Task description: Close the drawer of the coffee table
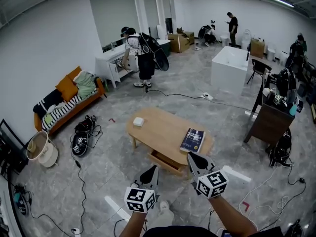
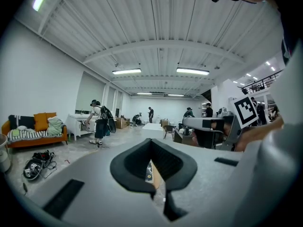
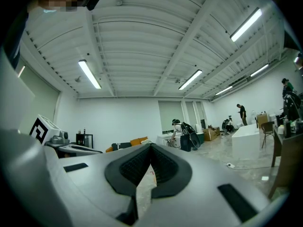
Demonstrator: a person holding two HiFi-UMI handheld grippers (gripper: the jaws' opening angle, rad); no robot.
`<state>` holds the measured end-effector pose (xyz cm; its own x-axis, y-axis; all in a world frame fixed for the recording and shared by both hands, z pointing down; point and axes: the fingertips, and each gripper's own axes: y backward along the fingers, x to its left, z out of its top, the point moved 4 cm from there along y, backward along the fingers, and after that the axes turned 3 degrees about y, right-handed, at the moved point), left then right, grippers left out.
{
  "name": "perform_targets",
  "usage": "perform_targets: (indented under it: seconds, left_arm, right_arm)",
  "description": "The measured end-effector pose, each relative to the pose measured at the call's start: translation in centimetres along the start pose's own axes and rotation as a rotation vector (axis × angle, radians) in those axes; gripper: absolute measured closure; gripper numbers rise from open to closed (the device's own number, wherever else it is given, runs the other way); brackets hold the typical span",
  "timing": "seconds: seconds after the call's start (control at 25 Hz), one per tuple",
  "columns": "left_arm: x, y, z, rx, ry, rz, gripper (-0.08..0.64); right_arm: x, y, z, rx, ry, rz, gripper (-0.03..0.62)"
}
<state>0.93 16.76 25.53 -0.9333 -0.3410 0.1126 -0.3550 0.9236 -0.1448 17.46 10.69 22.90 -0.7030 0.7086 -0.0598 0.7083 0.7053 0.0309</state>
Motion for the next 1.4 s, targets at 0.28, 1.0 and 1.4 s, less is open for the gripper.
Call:
perform_targets:
  seconds: [0.28, 1.0, 1.4]
  left_arm:
    - [1.2, -1.5, 0.3, -0.002, 0.001, 0.002, 0.558]
    - [6.9, -8.1, 1.6, 0.006, 0.026, -0.007, 0.558]
    - [12.2, -12.1, 4.2, 0.002, 0.018, -0.022, 0.558]
  right_arm:
    - [-1.0, -1.6, -0.1, 0.003, -0.002, -0.002, 0.581]
    - [-4.5, -9.5, -0.1, 0.037, 0.009, -0.013, 0.58]
    - [-6.1, -15.9, 0.9, 0.041, 0.007, -0.027, 0.58]
